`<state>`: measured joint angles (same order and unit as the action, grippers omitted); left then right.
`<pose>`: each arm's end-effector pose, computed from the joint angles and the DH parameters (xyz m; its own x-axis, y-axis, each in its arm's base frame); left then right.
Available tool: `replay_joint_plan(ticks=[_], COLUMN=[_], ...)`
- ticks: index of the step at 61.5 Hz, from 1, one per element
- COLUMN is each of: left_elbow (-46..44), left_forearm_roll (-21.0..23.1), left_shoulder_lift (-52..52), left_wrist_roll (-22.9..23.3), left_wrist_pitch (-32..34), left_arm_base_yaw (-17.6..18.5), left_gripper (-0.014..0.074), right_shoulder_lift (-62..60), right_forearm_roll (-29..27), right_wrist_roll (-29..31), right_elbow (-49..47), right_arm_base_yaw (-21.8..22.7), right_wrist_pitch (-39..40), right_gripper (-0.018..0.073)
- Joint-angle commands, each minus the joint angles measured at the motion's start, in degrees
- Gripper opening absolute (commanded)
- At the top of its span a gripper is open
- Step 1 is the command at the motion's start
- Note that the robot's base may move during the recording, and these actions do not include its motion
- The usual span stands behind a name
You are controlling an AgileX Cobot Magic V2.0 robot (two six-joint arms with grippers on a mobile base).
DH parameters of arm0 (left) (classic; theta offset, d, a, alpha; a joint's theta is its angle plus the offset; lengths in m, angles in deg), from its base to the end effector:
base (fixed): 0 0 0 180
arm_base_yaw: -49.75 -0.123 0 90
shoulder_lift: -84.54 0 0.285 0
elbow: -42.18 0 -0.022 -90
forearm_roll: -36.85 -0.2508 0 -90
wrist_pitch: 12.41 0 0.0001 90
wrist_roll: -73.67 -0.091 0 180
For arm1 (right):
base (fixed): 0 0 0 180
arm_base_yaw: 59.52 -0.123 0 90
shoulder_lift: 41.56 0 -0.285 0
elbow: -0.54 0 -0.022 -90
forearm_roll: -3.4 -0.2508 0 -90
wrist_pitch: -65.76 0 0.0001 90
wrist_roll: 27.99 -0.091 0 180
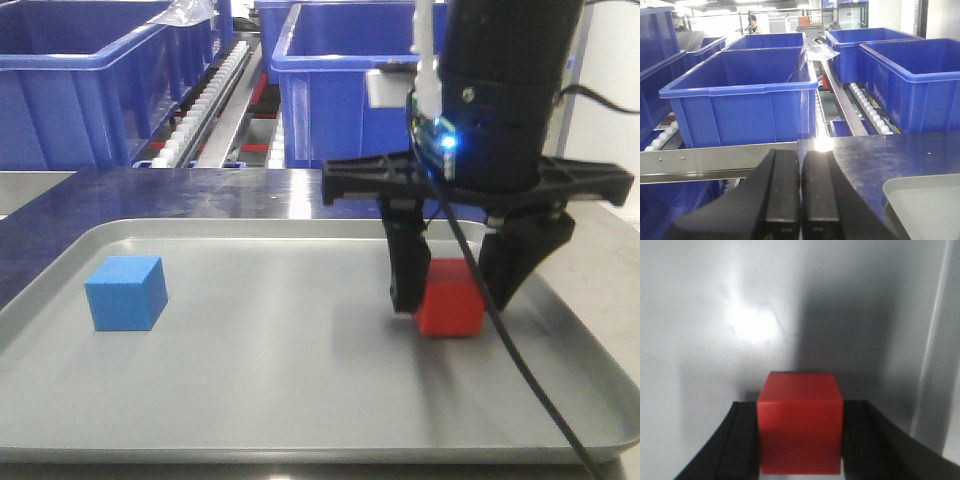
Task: Sort and place red and blue blocks on shelf
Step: 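Lift the red cube off the tray with the right gripper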
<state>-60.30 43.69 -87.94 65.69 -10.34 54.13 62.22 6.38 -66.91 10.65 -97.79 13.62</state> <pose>0.0556 -0.0039 0.2149 0.1232 0.0106 -0.9923 0.0697 0.9974 0.0193 0.2598 0.2002 0.2301 -0.9761 -0.0026 -0.2171 -0.0280 0.9931 0.1142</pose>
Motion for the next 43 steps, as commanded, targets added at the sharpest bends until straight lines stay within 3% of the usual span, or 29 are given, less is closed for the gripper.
replay_joint_plan(ticks=[1, 19, 33, 43], left_elbow=[1.5, 1.5, 1.5, 1.5], left_forearm_roll=[0.4, 0.4, 0.4, 0.4], left_shoulder_lift=[-0.8, -0.8, -0.8, -0.8], left_wrist_roll=[0.5, 0.5, 0.5, 0.5], left_wrist_pitch=[4.7, 4.7, 4.7, 4.7], left_arm_base_yaw=[0.1, 0.1, 0.1, 0.1], left_gripper=[0.0134, 0.0134, 0.0134, 0.0134], right_shoulder_lift=[-5.1, -18.0, -29.7, -38.5], right_forearm_roll=[2.0, 2.0, 1.8, 0.8], right_wrist_roll=[1.6, 17.2, 29.2, 31.1], right_elbow=[-1.5, 6.3, 16.2, 23.2], right_arm_base_yaw=[-0.1, 3.5, 12.8, 20.7], right_wrist_pitch=[2.6, 11.3, 19.7, 29.1], right_gripper=[0.0052, 0.0052, 0.0052, 0.0052])
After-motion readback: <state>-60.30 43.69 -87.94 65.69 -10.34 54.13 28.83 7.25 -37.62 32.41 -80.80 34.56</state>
